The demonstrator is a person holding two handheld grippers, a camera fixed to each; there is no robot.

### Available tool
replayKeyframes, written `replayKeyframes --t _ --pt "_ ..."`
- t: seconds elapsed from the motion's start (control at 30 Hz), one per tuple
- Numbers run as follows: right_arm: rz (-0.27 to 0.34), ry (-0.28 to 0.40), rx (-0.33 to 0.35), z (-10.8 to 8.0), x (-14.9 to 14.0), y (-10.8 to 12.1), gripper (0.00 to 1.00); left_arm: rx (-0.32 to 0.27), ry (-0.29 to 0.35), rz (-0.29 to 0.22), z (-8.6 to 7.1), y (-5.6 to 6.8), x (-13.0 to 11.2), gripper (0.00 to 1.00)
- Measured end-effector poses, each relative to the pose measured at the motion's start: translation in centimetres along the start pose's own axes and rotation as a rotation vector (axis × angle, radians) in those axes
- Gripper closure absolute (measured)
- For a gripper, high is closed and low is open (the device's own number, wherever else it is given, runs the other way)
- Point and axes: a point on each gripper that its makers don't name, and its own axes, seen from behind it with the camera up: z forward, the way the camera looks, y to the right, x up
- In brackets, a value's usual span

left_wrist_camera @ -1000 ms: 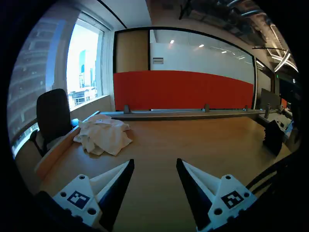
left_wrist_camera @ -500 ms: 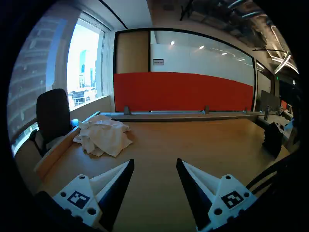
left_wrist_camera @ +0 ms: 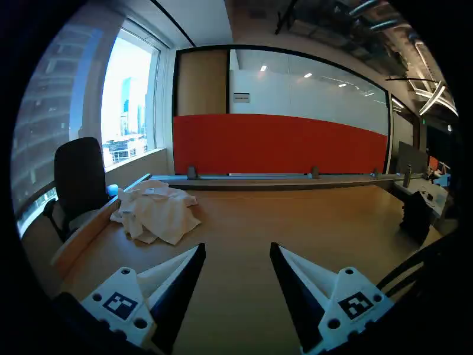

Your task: Fold towel

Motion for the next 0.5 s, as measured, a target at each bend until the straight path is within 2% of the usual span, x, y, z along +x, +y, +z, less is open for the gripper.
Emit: replayKeyframes --t 0.2,0.37,0.5 --pt "0.016 0.108 -0.018 -0.2 2.6 -0.4 0.01 -0.001 -0.005 -0.002 0.1 0.2 0.0 0.20" --pt "0.032 0.139 -0.038 -0.2 3.5 -0.6 0.01 -0.002 -0.009 -0.009 0.3 0.4 -0.2 0.20" --pt "0.022 0.166 -0.052 -0.2 4.2 -1.0 0.01 -0.002 -0.008 -0.012 0.5 0.5 0.0 0.20"
